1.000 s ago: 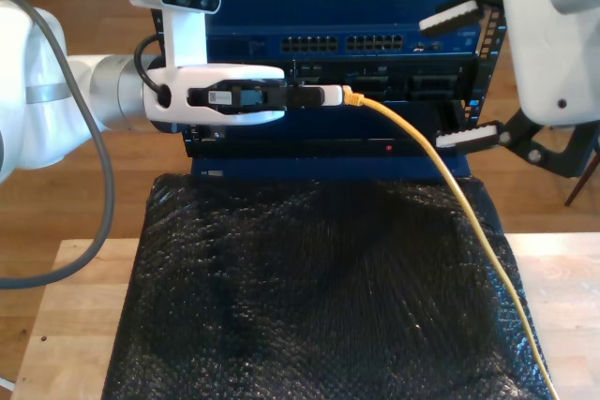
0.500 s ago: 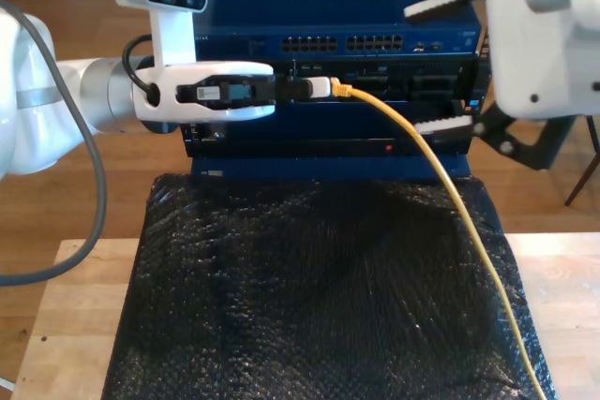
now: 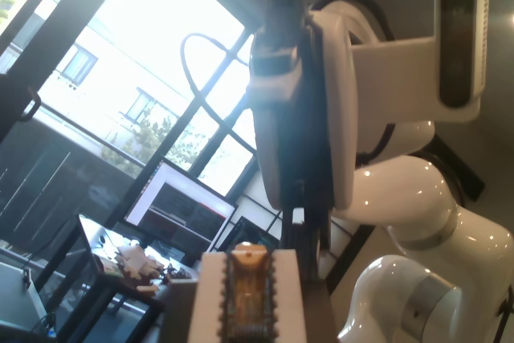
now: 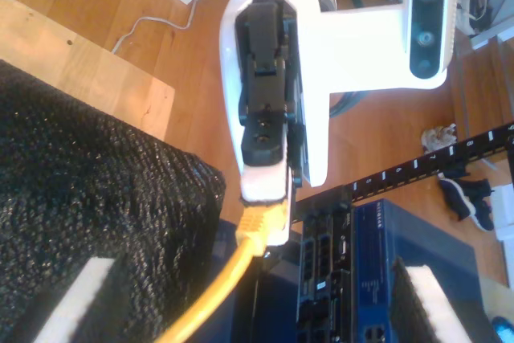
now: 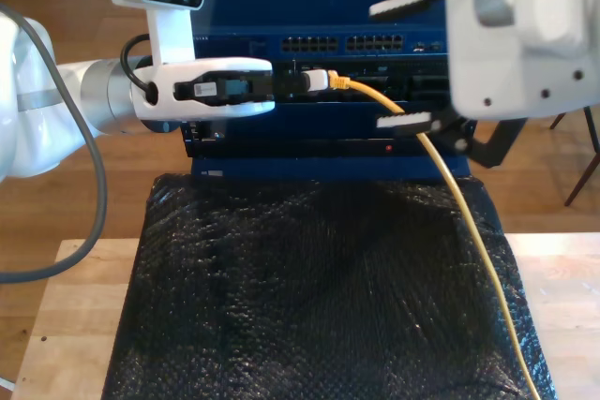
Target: Grab the cable and plug it in
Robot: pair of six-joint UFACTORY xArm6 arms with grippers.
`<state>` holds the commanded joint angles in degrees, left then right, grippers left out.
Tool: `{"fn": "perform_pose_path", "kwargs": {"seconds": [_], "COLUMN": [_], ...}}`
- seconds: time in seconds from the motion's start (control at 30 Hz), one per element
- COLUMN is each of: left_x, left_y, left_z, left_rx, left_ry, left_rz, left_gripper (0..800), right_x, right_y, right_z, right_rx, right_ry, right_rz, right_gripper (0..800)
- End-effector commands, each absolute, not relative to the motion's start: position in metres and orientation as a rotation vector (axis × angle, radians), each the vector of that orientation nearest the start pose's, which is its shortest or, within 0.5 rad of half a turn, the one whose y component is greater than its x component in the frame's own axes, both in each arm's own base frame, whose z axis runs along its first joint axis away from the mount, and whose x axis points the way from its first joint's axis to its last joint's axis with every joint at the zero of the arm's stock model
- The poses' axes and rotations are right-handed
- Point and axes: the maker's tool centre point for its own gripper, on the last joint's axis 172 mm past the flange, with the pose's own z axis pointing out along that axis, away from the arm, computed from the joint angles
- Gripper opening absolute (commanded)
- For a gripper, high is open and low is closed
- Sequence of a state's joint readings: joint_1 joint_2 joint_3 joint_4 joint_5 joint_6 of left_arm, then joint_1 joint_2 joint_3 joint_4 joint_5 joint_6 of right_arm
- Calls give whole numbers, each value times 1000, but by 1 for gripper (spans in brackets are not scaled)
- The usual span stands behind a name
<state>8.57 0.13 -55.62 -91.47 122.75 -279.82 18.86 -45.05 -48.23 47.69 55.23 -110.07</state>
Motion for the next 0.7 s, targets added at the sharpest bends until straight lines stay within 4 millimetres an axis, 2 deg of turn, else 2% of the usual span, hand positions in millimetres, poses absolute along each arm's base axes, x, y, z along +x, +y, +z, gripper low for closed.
{"fn": "perform_pose_path", "kwargs": {"seconds": [0.23, 0.33, 0.57, 0.7], "left_x": [357, 357, 354, 354], "left_y": [-214, -214, -213, -213], "left_z": [476, 475, 476, 477], "left_rx": [1014, 1014, 1007, 1001], "left_ry": [-681, -679, -672, -667], "left_rz": [498, 494, 482, 480], "left_gripper": [3, 3, 3, 3], "right_x": [336, 342, 341, 347], "right_y": [258, 259, 281, 283], "right_z": [487, 489, 479, 479], "right_rx": [1547, 1543, 1509, 1512], "right_ry": [2393, 2358, 2393, 2378], "right_rz": [1588, 1603, 1604, 1608], "right_gripper": [740, 710, 674, 635]}}
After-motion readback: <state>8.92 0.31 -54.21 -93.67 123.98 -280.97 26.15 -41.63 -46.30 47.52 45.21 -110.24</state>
